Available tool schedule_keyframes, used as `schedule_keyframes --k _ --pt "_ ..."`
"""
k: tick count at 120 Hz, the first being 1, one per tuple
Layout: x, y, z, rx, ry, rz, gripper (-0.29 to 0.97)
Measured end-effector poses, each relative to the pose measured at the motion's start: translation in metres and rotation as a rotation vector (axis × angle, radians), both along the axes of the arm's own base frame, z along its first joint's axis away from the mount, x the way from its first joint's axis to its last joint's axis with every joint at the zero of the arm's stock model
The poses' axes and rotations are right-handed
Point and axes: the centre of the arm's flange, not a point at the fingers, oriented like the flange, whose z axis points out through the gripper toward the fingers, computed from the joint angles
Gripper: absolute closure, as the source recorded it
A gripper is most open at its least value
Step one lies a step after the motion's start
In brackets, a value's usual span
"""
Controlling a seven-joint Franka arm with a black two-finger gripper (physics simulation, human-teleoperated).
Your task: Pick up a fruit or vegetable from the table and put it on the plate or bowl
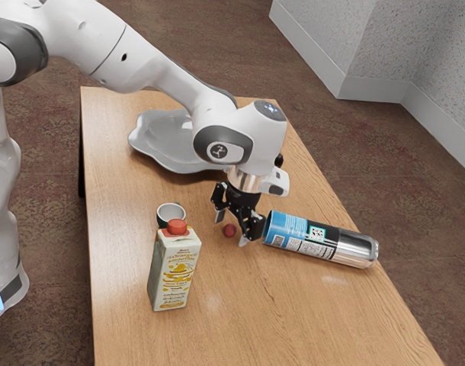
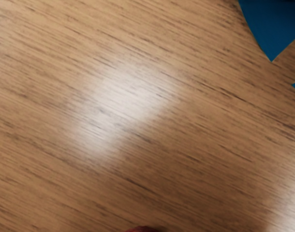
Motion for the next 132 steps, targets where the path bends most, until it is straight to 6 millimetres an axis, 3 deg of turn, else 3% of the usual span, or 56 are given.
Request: schedule_keyframes --k 41,67,78,112,132 --pt "0.002 0.009 0.000 -0.006 -0.004 0.011 0.41" --pt "0.002 0.004 -0.001 -0.008 -0.003 0.007 0.41" --pt "0.001 0.003 -0.001 -0.007 -0.002 0.005 0.47" --pt "0.001 0.010 -0.002 0.001 0.009 0.021 0.49" --pt "-0.001 0.015 0.024 -0.011 0.006 0.040 0.54"
